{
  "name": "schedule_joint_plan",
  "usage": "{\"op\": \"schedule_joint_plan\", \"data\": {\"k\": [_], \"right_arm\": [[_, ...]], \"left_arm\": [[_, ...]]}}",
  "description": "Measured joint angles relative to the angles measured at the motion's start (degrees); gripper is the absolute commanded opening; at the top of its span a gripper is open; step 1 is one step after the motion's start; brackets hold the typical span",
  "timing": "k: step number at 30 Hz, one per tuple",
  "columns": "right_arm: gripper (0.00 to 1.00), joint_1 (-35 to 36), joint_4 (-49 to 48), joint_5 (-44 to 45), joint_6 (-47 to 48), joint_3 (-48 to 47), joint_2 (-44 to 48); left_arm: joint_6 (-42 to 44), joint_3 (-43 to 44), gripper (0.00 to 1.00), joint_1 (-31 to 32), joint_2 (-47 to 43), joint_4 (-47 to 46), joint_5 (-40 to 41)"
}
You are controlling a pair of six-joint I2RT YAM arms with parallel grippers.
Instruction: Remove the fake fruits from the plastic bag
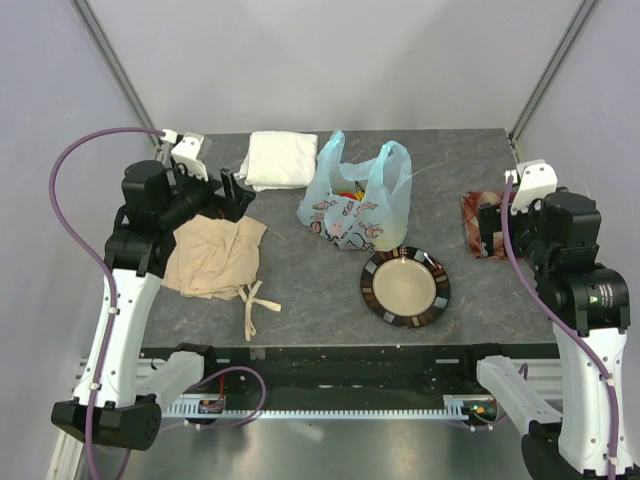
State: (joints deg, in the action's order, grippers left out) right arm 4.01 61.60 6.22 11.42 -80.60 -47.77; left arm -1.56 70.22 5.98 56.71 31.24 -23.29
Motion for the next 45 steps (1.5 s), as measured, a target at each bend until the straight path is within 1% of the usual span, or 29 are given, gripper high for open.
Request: {"op": "schedule_joint_plan", "data": {"k": [2,3,6,9,12,14,17,22,27,28,30,32,33,36,37,38,39,40,42,43,45], "right_arm": [[0.98,0.0,0.3,-2.5,0.1,0.0,-0.2],[0.98,-0.1,0.4,-5.0,0.4,-0.2,-0.5],[0.98,-0.1,0.2,-15.6,0.0,-2.3,-3.1],[0.98,0.0,-3.0,-23.9,-5.4,-5.8,-8.5],[0.98,0.6,-7.6,-30.8,-10.8,-12.8,-17.6],[0.98,1.5,-11.8,-33.7,-14.0,-15.3,-22.7],[0.98,3.0,-13.9,-36.0,-17.2,-18.4,-27.1],[0.97,6.2,-16.0,-39.4,-20.3,-24.0,-30.5],[0.98,11.6,-17.3,-41.9,-22.1,-25.7,-32.4],[0.98,12.5,-17.2,-42.2,-22.2,-25.5,-32.6],[0.98,13.4,-17.4,-42.4,-22.5,-23.8,-32.4],[0.97,14.3,-17.2,-42.3,-23.0,-20.1,-31.5],[0.97,14.6,-17.2,-42.1,-23.4,-18.1,-31.2],[0.93,15.5,-16.8,-40.5,-24.7,-13.7,-31.3],[0.9,15.7,-16.9,-39.6,-25.4,-13.0,-31.9],[0.86,15.7,-17.2,-38.9,-25.9,-12.7,-32.7],[0.79,15.7,-17.6,-38.2,-26.4,-12.7,-33.4],[0.66,15.7,-18.4,-37.3,-26.8,-12.7,-34.4],[0.49,15.7,-19.3,-35.6,-27.3,-14.0,-37.6],[0.33,15.7,-19.7,-34.7,-26.7,-15.1,-39.4],[0.21,15.7,-19.9,-32.0,-25.6,-19.5,-44.8]], "left_arm": [[-0.9,0.9,0.94,0.0,0.9,0.7,-1.4],[-1.3,1.7,0.9,0.0,1.5,1.1,-2.3],[-2.3,7.2,0.87,0.2,4.9,2.4,-5.4],[-2.7,15.9,0.87,1.4,10.2,2.3,-8.1],[-3.6,24.1,0.86,3.4,15.8,1.4,-10.6],[-4.0,28.8,0.86,5.0,19.5,1.0,-12.6],[-4.4,33.0,0.85,8.6,24.3,0.2,-13.9],[-4.5,34.3,0.81,12.9,29.3,-0.2,-14.6],[-4.5,34.5,0.8,15.0,33.2,-0.3,-15.9],[-4.5,34.5,0.77,15.6,33.7,-0.3,-15.9],[-4.5,34.5,0.74,16.8,34.6,-0.4,-15.9],[-4.4,34.6,0.71,18.0,35.6,-0.5,-15.9],[-4.5,34.8,0.68,18.4,36.2,-0.5,-15.9],[-4.5,35.0,0.46,19.3,37.7,-0.5,-15.8],[-4.4,35.0,0.26,19.3,38.1,-0.4,-15.7],[-4.4,35.0,0.16,19.4,38.4,-0.4,-15.4],[-4.5,35.0,0.08,19.5,38.7,-0.3,-15.0],[-4.2,35.0,0.02,19.5,38.9,-0.3,-14.2],[-3.5,35.1,0.02,19.5,39.3,-0.2,-12.7],[-3.4,35.3,0.02,19.4,39.8,-0.2,-12.0],[-3.3,37.2,0.02,19.1,41.3,0.2,-11.0]]}}
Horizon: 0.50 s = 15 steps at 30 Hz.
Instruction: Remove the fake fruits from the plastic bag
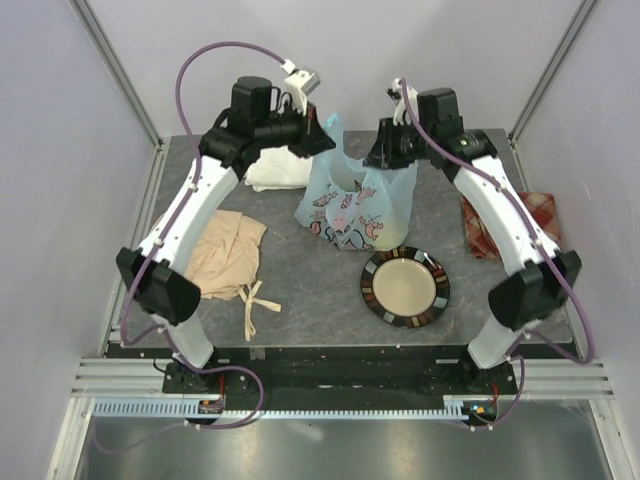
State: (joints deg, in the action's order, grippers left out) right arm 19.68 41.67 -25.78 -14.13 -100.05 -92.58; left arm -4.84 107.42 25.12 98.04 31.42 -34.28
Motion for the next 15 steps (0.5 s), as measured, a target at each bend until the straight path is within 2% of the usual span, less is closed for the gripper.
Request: {"op": "schedule_joint_plan", "data": {"k": [1,3,10,13,15], "right_arm": [[0.1,-0.2,-0.3,1.2,0.6,-3.0,-3.1],[0.0,-1.2,-0.5,3.0,1.9,-10.0,-9.7],[0.0,-9.4,-3.6,10.6,3.8,-43.0,-33.0],[0.0,-13.0,-7.0,12.8,4.5,-44.6,-33.6],[0.0,-15.0,-11.0,13.5,5.6,-39.7,-30.4]], "left_arm": [[0.0,2.1,0.02,-0.1,1.7,0.0,0.6],[-0.1,6.8,0.02,-0.7,5.6,-0.4,1.7],[-0.1,25.3,0.02,-3.8,22.4,-5.5,6.3],[0.3,29.3,0.02,-3.9,25.8,-8.7,7.3],[0.8,29.8,0.02,-3.4,25.9,-10.1,7.3]]}}
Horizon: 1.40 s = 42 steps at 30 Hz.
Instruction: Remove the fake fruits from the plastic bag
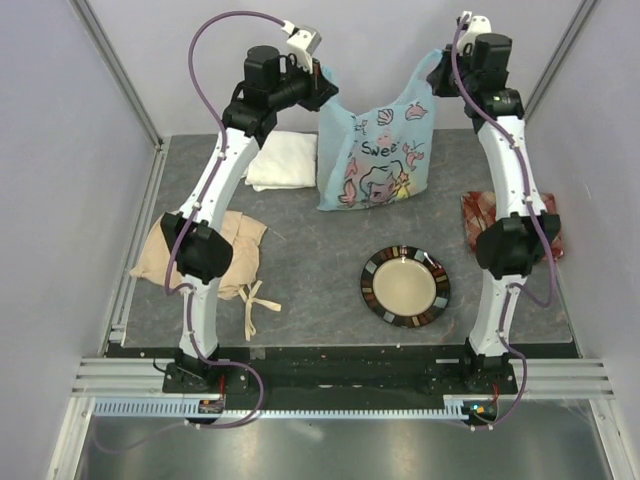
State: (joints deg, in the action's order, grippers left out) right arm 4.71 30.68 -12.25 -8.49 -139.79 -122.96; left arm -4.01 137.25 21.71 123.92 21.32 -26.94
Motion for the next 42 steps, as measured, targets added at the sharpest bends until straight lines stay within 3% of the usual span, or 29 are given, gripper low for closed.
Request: {"op": "schedule_joint_plan", "data": {"k": [3,8,11,12,13,17,21,25,26,28,33,37,42], "right_arm": [[0.0,-1.0,-3.1,0.1,2.5,11.8,8.5],[0.05,0.3,-6.5,-0.8,7.2,41.3,30.4],[0.42,0.5,-6.5,0.2,10.2,58.5,43.4],[0.59,0.4,-5.6,0.8,11.0,62.8,46.6],[0.65,0.3,-4.1,1.4,11.8,66.1,49.2],[0.75,-0.2,3.7,1.2,14.4,68.7,52.2],[0.8,-0.2,12.5,-2.0,18.3,57.9,52.1],[0.76,-0.2,17.0,-6.3,22.7,42.1,52.5],[0.65,-0.2,17.4,-7.7,23.3,39.2,53.0],[0.55,-0.1,17.0,-11.4,23.3,36.6,54.7],[0.32,5.5,13.7,-16.3,20.8,41.5,56.4],[0.26,12.3,10.9,-16.6,20.7,49.7,49.2],[0.24,12.7,9.2,-14.8,19.0,54.3,35.2]], "left_arm": [[0.4,-0.9,0.02,0.8,-1.5,-1.9,-0.1],[0.0,-15.7,0.02,1.6,-11.4,-1.4,-3.1],[0.0,-29.1,0.02,2.2,-19.1,-1.0,-6.4],[0.0,-32.9,0.02,2.6,-21.1,-0.7,-7.1],[0.0,-35.9,0.02,3.1,-22.6,-0.2,-8.0],[-0.9,-43.5,0.02,5.9,-24.0,1.2,-9.9],[-1.7,-46.2,0.01,7.8,-23.5,2.6,-10.0],[-2.8,-47.9,0.02,9.3,-23.9,2.7,-9.4],[-3.1,-48.4,0.02,9.6,-24.3,2.7,-9.4],[-4.0,-49.8,0.02,10.1,-25.6,2.8,-9.3],[-5.5,-52.3,0.02,10.3,-30.3,3.5,-9.5],[-6.0,-54.2,0.02,10.3,-34.2,3.6,-9.6],[-6.0,-58.6,0.02,10.3,-36.9,3.4,-9.2]]}}
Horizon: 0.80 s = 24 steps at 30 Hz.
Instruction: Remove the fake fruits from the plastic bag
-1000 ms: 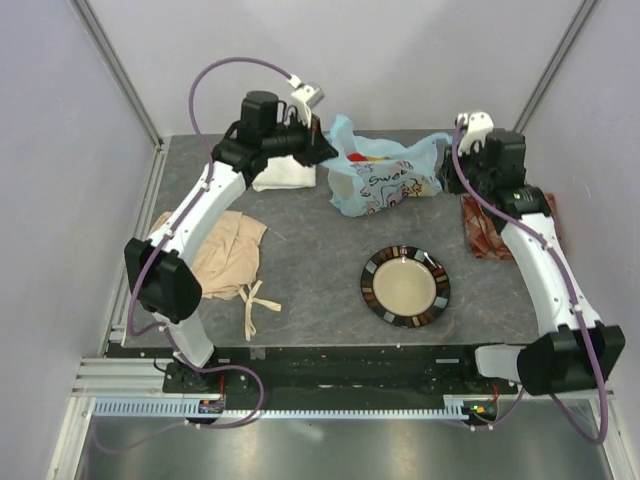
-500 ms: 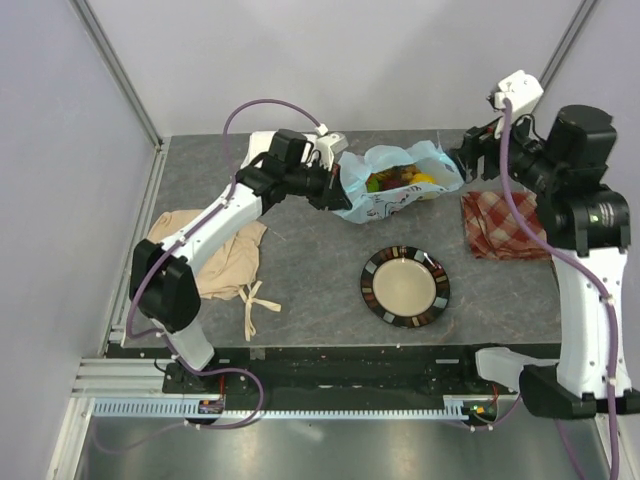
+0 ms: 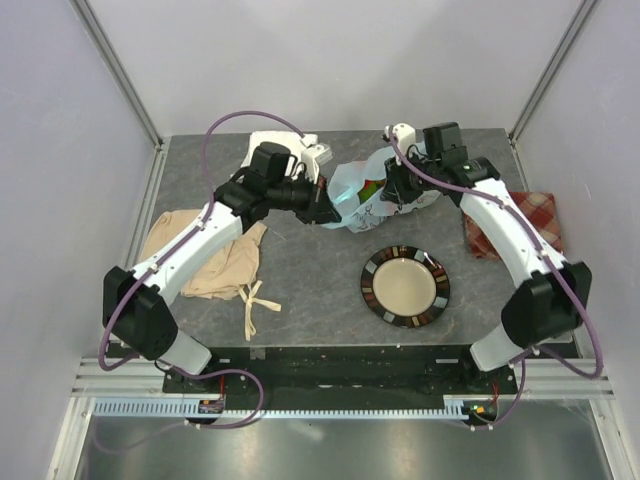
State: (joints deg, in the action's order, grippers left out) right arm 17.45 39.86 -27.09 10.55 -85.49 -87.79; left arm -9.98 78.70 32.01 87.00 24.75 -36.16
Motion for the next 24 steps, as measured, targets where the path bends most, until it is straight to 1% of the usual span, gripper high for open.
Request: {"op": "schedule_joint_plan", "data": {"k": [3,7,9,12,14,16,19,22,24], "right_arm": [[0.22,0.0,-1.3,0.7,-0.4,-0.2,-4.3],[0.2,0.0,-3.5,1.9,-0.2,-0.9,-6.7],[0.18,0.0,-4.5,3.2,0.4,0.3,-6.8],[0.18,-0.1,-4.4,4.8,2.0,6.7,-4.3],[0.21,-0.2,-1.7,4.8,2.8,10.7,-1.7],[0.22,-0.3,1.0,3.8,3.0,11.4,1.2],[0.22,0.1,1.8,1.9,2.8,7.8,4.8],[0.22,1.6,-0.4,-0.3,2.2,-1.0,4.3],[0.22,2.4,-2.3,-1.0,2.1,-3.5,3.6]], "left_arm": [[0.0,-3.5,0.02,0.0,-0.2,-0.1,0.2],[0.0,-7.5,0.02,0.0,-0.2,-0.1,0.6],[0.0,-8.5,0.02,0.0,-0.2,-0.1,1.5],[0.0,-9.2,0.02,0.0,-0.2,-0.1,2.8],[0.0,-9.4,0.01,0.0,-0.1,-0.1,3.2],[0.0,-9.3,0.02,0.0,-0.1,-0.1,3.2],[0.0,-8.5,0.02,0.0,0.4,0.2,3.1],[-0.1,-5.9,0.02,0.0,1.5,0.1,3.0],[-0.4,-4.6,0.02,0.0,1.9,0.1,3.0]]}}
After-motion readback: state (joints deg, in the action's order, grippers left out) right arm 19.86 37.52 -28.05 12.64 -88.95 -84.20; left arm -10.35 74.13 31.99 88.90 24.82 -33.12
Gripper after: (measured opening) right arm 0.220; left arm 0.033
